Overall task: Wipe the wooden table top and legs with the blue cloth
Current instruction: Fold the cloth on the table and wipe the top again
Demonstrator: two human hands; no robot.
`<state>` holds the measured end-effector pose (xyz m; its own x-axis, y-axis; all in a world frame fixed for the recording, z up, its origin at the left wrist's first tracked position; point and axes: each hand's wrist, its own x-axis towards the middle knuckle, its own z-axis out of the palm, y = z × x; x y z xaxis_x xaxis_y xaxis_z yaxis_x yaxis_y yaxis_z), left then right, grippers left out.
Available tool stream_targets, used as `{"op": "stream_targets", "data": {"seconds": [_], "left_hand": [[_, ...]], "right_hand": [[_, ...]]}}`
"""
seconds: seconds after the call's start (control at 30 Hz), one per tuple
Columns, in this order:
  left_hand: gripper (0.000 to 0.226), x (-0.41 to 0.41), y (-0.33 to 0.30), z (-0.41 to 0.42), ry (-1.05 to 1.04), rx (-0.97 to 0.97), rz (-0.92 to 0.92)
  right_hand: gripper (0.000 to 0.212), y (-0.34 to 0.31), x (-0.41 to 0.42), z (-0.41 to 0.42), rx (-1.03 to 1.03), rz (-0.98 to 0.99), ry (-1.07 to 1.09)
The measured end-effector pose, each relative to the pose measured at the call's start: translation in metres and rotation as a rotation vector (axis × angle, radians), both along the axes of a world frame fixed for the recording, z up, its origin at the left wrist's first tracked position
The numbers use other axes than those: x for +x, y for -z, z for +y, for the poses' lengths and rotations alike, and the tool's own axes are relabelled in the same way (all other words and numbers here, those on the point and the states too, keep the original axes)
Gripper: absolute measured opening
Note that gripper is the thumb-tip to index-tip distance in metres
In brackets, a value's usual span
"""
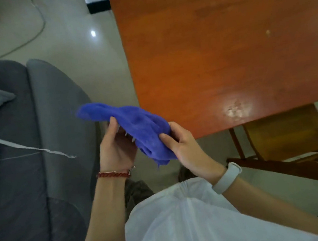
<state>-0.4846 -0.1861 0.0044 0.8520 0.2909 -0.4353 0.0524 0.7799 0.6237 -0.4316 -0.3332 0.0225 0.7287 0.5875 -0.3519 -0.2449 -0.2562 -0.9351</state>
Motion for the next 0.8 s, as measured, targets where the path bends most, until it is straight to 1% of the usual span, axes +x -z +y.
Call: {"op": "stream_targets", "data": {"seconds": [0.07,0.1,0.13,0.17,0.2,0.23,0.27,0.33,0.37,0.4,0.47,0.5,0.53,0.6,0.67,0.73,0.77,0.8], "left_hand": [[0.083,0.027,-0.014,-0.035,0.032,0.022,0.032],[0.08,0.042,-0.019,-0.053,0.051,0.045,0.069],[0.068,0.055,-0.024,-0.07,0.068,0.077,0.116],[0.047,0.067,-0.027,-0.086,0.093,0.156,0.175],[0.027,0.076,-0.029,-0.098,0.122,0.25,0.231],[0.016,0.084,-0.029,-0.106,0.163,0.361,0.273],[0.018,0.091,-0.03,-0.112,0.21,0.467,0.313],[0.038,0.102,-0.035,-0.113,0.352,0.667,0.369],[0.04,0.108,-0.041,-0.113,0.412,0.732,0.381],[0.035,0.114,-0.045,-0.111,0.456,0.766,0.385],[0.027,0.129,-0.053,-0.107,0.541,0.774,0.357],[0.028,0.137,-0.059,-0.105,0.582,0.766,0.339],[0.033,0.145,-0.064,-0.104,0.618,0.738,0.332],[0.045,0.16,-0.074,-0.102,0.681,0.621,0.317],[0.058,0.174,-0.08,-0.101,0.684,0.542,0.248],[0.073,0.185,-0.088,-0.102,0.628,0.626,0.123],[0.075,0.19,-0.09,-0.103,0.589,0.712,0.057],[0.07,0.196,-0.092,-0.104,0.553,0.818,0.001]], "right_hand": [[0.008,-0.011,0.02,-0.04,0.013,0.02,0.058],[0.012,-0.016,0.03,-0.058,0.015,0.033,0.096],[0.015,-0.02,0.039,-0.076,0.012,0.05,0.144],[0.018,-0.024,0.046,-0.091,0.012,0.078,0.201],[0.018,-0.026,0.052,-0.106,0.005,0.109,0.255],[0.017,-0.027,0.058,-0.118,-0.009,0.13,0.301],[0.016,-0.028,0.064,-0.13,-0.033,0.135,0.338],[0.016,-0.031,0.076,-0.147,-0.079,0.128,0.4],[0.017,-0.034,0.083,-0.154,-0.1,0.114,0.42],[0.018,-0.038,0.089,-0.159,-0.126,0.087,0.431],[0.02,-0.044,0.102,-0.166,-0.178,0.0,0.459],[0.02,-0.048,0.109,-0.168,-0.205,-0.046,0.477],[0.02,-0.052,0.116,-0.17,-0.224,-0.089,0.496],[0.018,-0.06,0.13,-0.172,-0.234,-0.148,0.561],[0.016,-0.068,0.144,-0.175,-0.22,-0.196,0.625],[0.012,-0.075,0.157,-0.181,-0.185,-0.231,0.639],[0.009,-0.077,0.163,-0.184,-0.162,-0.238,0.63],[0.009,-0.078,0.17,-0.186,-0.134,-0.24,0.613]]}}
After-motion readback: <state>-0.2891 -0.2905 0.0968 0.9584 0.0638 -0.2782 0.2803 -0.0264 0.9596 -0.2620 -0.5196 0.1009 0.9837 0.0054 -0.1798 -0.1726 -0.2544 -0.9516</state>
